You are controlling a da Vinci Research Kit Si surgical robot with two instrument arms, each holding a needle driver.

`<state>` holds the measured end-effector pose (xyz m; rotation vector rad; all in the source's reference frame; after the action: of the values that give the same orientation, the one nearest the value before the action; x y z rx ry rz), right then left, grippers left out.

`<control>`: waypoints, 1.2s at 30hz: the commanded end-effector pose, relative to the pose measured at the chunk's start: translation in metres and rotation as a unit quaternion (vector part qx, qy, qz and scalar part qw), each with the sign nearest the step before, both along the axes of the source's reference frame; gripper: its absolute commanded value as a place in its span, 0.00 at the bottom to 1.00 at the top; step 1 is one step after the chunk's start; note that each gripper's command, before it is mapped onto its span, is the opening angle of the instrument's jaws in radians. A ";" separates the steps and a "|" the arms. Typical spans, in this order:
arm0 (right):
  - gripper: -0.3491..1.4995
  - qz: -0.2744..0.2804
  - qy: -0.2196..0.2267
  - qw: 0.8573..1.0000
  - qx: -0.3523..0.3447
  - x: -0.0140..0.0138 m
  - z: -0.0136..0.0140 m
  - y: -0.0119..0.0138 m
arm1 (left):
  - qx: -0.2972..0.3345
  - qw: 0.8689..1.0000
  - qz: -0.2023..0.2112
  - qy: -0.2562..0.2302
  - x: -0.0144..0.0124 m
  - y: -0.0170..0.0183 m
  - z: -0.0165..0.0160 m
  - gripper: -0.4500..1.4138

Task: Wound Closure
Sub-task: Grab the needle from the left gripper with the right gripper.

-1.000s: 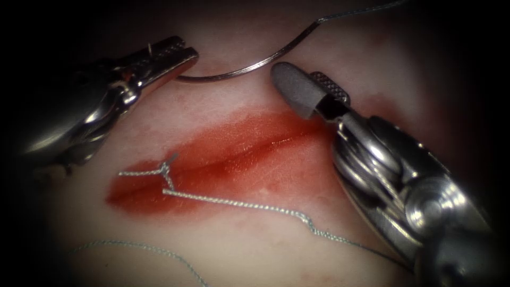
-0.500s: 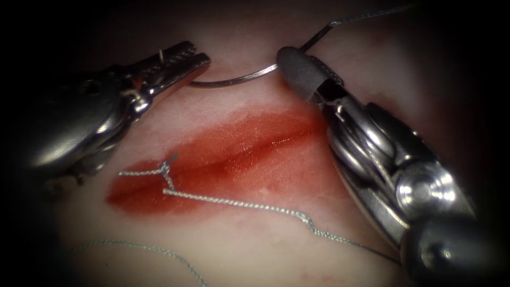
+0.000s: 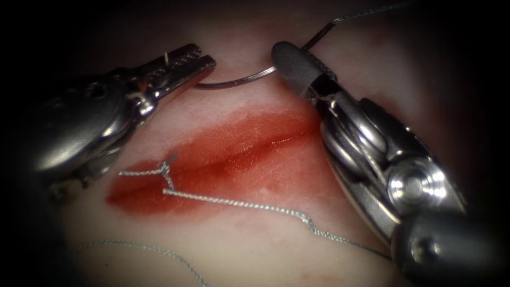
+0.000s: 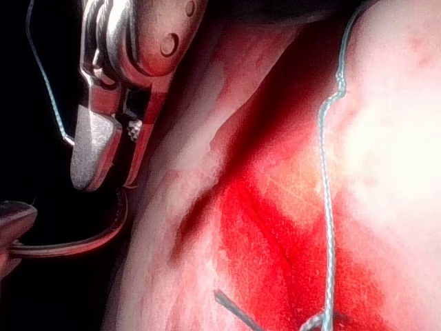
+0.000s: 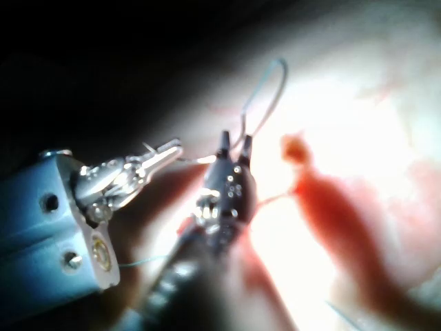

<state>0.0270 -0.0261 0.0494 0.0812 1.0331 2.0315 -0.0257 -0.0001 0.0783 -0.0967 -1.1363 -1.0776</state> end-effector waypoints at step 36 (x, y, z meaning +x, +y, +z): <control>0.00 -0.014 -0.018 0.998 -0.053 -0.0032 0.0000 0.0022 | 0.204 0.978 -0.014 -0.043 0.0009 0.0023 -0.0018 0.77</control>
<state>0.0227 -0.0246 0.0497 -0.0061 1.1062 1.9375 -0.0243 0.0013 0.0767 0.2761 -0.9638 -1.3338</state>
